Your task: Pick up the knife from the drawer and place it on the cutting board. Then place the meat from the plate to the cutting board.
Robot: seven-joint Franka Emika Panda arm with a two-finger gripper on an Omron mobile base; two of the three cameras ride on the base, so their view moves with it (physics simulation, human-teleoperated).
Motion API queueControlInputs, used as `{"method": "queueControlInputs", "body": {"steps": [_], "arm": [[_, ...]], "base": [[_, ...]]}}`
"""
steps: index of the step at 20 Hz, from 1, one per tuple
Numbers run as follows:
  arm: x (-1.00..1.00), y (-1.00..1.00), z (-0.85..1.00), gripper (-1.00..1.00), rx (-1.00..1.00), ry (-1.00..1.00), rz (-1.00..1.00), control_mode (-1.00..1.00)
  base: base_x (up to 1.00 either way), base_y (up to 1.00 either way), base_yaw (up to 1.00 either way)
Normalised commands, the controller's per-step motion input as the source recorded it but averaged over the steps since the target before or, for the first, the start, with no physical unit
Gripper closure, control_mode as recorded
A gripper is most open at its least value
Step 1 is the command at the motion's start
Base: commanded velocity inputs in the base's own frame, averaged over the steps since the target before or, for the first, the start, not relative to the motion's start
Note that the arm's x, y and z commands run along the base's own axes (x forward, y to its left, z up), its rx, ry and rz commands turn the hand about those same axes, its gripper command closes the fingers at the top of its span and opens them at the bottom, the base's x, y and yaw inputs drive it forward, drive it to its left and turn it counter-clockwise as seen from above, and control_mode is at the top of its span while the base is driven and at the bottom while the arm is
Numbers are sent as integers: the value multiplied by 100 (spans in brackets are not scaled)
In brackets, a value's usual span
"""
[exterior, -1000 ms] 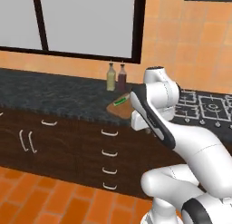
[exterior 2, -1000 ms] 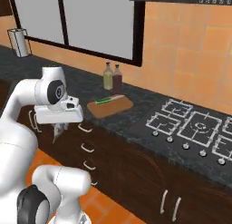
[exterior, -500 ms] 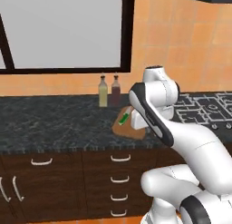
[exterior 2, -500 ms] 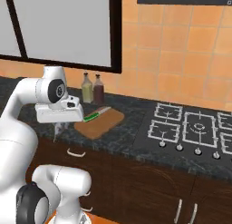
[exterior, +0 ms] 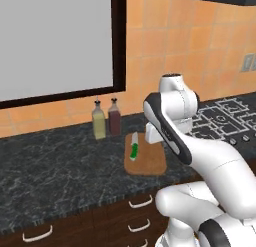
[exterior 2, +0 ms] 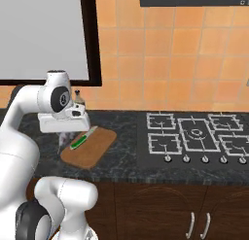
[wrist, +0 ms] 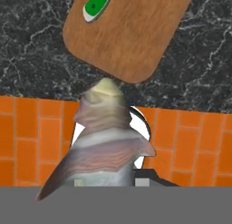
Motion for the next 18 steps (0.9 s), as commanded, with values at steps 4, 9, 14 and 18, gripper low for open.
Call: {"method": "queueControlInputs", "body": {"steps": [4, 9, 14, 18], "arm": [[3, 0, 3, 100, 0, 0, -6, -100], [87, 0, -38, 100, 5, 9, -29, -100], [100, 6, -100, 100, 5, 14, -39, -100], [100, 34, -86, 100, -4, 2, -24, -100]], "base": [[6, 14, -23], [0, 0, 0], [0, 0, 0], [0, 0, 0]]}}
